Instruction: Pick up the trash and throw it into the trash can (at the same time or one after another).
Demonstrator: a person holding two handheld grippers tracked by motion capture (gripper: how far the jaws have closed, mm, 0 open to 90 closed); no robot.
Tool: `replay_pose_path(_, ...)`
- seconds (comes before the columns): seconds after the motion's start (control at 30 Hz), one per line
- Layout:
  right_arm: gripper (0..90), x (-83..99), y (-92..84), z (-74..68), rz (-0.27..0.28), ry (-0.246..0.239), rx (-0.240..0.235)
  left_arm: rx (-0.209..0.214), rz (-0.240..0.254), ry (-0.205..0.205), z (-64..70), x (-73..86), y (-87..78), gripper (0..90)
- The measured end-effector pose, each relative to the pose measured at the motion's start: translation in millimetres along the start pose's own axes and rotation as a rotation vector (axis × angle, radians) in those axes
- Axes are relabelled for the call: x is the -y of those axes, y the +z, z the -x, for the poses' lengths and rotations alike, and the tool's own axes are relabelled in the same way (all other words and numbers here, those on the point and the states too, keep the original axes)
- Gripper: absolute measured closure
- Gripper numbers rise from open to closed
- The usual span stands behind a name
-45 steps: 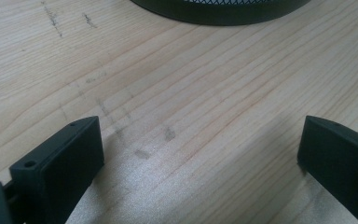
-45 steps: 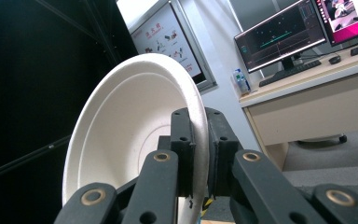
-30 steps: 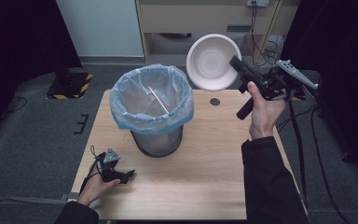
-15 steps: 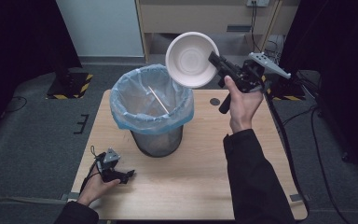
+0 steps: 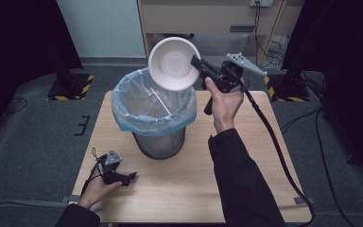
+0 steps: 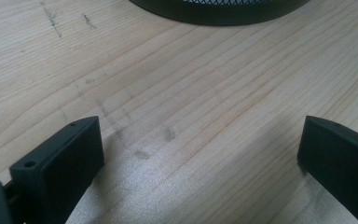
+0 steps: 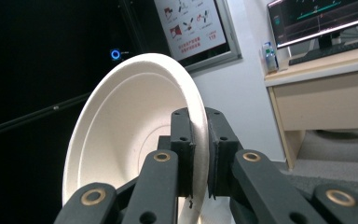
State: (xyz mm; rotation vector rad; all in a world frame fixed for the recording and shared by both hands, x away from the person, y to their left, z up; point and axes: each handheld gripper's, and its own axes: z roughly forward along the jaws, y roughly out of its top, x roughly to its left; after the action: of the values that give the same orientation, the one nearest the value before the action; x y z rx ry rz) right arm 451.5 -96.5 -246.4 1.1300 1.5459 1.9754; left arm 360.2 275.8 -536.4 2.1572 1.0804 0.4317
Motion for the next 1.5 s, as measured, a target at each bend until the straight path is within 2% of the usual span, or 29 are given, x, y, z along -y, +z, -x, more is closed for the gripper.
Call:
replay_pose_path(0.1, 83.7, 7.0, 6.8, -2.7, -0.014, 0.004, -0.002, 0.001, 0.001, -0.001, -0.1, -0.4, 0.5, 0.0)
replay_pose_path(0.43, 83.7, 32.8, 26.3, -5.0, -0.087, -0.039, 0.022, 0.002, 0.0, -0.001, -0.1, -0.4, 0.5, 0.0)
replay_pose_path(0.73, 83.4, 43.7, 35.1, -2.3, -0.125, -0.064, 0.055, 0.001, 0.0, 0.0, -0.1, -0.4, 0.5, 0.0)
replay_pose_path(0.8, 79.5, 46.2, 37.0, -1.9, -0.136, -0.061, 0.053, 0.001, 0.0, 0.0, -0.1, -0.4, 0.5, 0.0)
replay_pose_path(0.87, 69.0, 49.2, 40.1, -0.5, -0.154, -0.048, 0.032, 0.001, 0.0, 0.0, -0.2, -0.4, 0.5, 0.0)
replay_pose_path(0.93, 62.1, 50.4, 40.6, 0.9, -0.167, -0.074, 0.04, 0.001, 0.0, 0.0, -0.2, -0.4, 0.4, 0.0)
replay_pose_path(1.0, 58.3, 48.7, 39.3, 1.7, -0.171, -0.081, 0.041, 0.002, 0.0, 0.0, -0.2, -0.4, 0.4, 0.0)
replay_pose_path(1.17, 42.4, 29.5, 21.7, 2.9, -0.116, -0.073, 0.036, 0.001, 0.0, 0.001, -0.1, -0.4, 0.4, 0.0)
replay_pose_path(1.2, 42.4, 29.5, 21.7, 2.9, -0.116, -0.073, 0.036, 0.001, 0.0, 0.001, -0.1, -0.4, 0.4, 0.0)
replay_pose_path(1.27, 36.6, 21.4, 5.7, 7.1, -0.103, -0.09, 0.048, 0.001, 0.0, 0.001, -0.1, -0.4, 0.4, 0.0)
replay_pose_path(1.37, 32.8, 23.1, -18.7, 15.7, -0.136, -0.128, 0.072, 0.0, 0.0, 0.001, 0.0, -0.4, 0.4, 0.0)
replay_pose_path(1.5, 29.3, 39.0, -47.9, 27.7, -0.189, -0.13, 0.07, -0.001, -0.003, 0.001, 0.1, -0.3, 0.2, 0.0)
